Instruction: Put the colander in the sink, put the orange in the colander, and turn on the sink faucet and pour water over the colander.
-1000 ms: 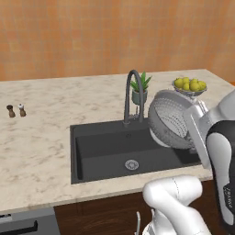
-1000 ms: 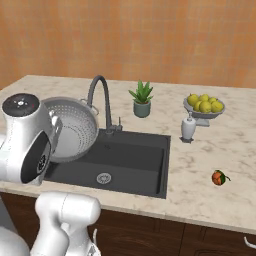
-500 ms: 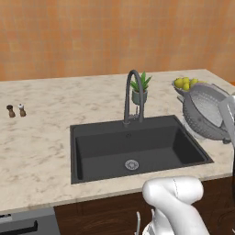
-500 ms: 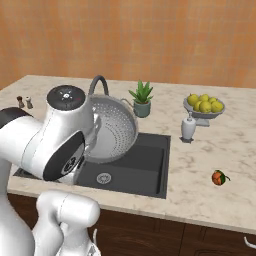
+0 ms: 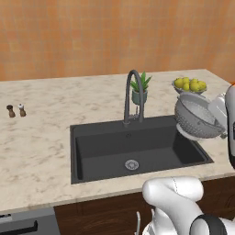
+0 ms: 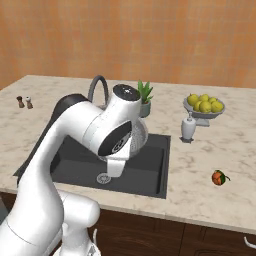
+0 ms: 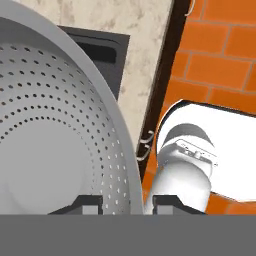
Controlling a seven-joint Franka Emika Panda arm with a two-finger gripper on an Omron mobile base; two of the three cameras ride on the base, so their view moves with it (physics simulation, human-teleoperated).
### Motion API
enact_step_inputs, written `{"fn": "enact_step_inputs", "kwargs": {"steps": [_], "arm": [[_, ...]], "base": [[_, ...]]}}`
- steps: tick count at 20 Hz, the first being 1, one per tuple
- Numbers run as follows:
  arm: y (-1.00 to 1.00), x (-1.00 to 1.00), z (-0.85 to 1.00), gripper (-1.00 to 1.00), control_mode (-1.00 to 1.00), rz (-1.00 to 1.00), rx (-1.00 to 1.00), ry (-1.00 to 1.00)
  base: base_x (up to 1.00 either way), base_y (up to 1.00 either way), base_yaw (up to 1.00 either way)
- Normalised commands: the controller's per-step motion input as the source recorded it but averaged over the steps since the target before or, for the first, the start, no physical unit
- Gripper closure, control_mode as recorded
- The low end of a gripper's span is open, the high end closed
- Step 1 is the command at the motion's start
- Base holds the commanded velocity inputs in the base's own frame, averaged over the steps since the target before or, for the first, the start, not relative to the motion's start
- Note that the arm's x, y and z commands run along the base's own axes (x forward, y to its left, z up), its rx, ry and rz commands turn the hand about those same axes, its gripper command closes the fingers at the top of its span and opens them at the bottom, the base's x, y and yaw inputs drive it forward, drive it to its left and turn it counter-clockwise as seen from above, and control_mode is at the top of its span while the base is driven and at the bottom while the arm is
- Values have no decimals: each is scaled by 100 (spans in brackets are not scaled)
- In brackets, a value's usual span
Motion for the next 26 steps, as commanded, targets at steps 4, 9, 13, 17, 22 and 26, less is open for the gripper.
{"fn": "enact_step_inputs", "kwargs": {"steps": [4,9,13,17,22,26], "arm": [[1,67,-69,100,-100,14,-28,-1],[0,43,-64,100,-100,9,-20,-9],[-5,25,-48,100,-100,19,0,-22],[-6,43,-37,100,-100,30,0,-4],[-14,36,-40,100,-100,35,-2,11],[-25,26,-42,100,-100,30,0,8]], "base": [[0,0,0],[0,0,0],[0,0,0],[0,0,0],[0,0,0],[0,0,0]]}}
